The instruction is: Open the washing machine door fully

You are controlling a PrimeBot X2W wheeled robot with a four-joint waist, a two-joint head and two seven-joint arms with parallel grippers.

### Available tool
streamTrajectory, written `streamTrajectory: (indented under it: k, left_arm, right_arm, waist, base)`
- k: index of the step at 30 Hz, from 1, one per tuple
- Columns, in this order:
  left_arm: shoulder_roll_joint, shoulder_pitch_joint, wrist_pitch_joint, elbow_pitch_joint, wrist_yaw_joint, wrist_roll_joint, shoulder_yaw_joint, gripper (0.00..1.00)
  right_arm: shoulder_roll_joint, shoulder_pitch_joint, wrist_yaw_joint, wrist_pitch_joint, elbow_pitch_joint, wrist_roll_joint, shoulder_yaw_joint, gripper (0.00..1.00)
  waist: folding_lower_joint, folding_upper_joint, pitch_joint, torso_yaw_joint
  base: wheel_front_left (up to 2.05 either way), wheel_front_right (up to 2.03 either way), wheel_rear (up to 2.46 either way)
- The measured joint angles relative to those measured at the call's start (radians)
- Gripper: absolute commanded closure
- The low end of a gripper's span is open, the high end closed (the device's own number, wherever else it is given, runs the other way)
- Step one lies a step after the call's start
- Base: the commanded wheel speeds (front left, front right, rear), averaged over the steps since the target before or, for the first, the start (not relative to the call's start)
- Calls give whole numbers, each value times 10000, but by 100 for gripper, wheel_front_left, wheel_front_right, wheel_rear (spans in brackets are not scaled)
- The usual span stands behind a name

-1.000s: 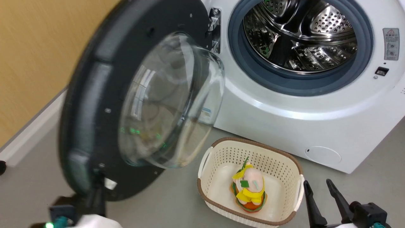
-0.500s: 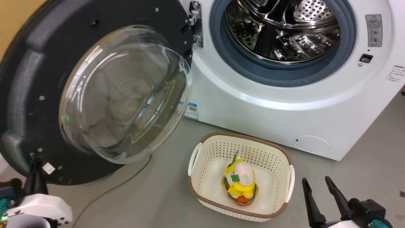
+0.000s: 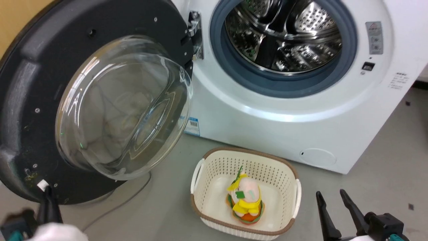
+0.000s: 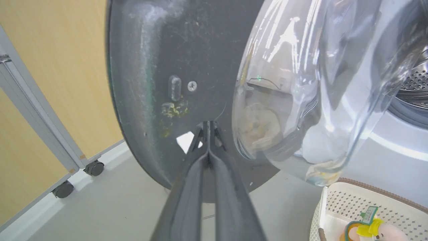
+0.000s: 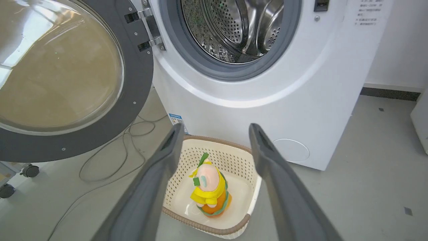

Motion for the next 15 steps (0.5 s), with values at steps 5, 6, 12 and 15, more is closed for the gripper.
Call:
streamTrajectory:
  k: [5,6,12,15]
  left_arm:
    - [-792,1527,-6,-1308,-15,470,-96,91]
    - [-989,1747,-6,-1509,-63,566,-207,65]
    - [-1802,2406,-8,-1990,-286,1030,-794,0]
    - [-1979,2460,-10,-2105,-385,1294,-1001,0]
  right_arm:
    - [0,62,0,-79,117,88,19,0]
    - [0,64,0,-82,121,86,35,0]
    - [0,66,0,-71,84,2,77,0]
    - [0,81,0,-56,13,-115,46,0]
  waist:
    - [-1,0,-369,-206]
    - [-1,0,-424,-255]
    - [-1,0,-694,-593]
    - [-1,0,-793,-810]
  base:
    - [0,0,0]
    - [0,0,0]
    - [0,0,0]
    - [0,0,0]
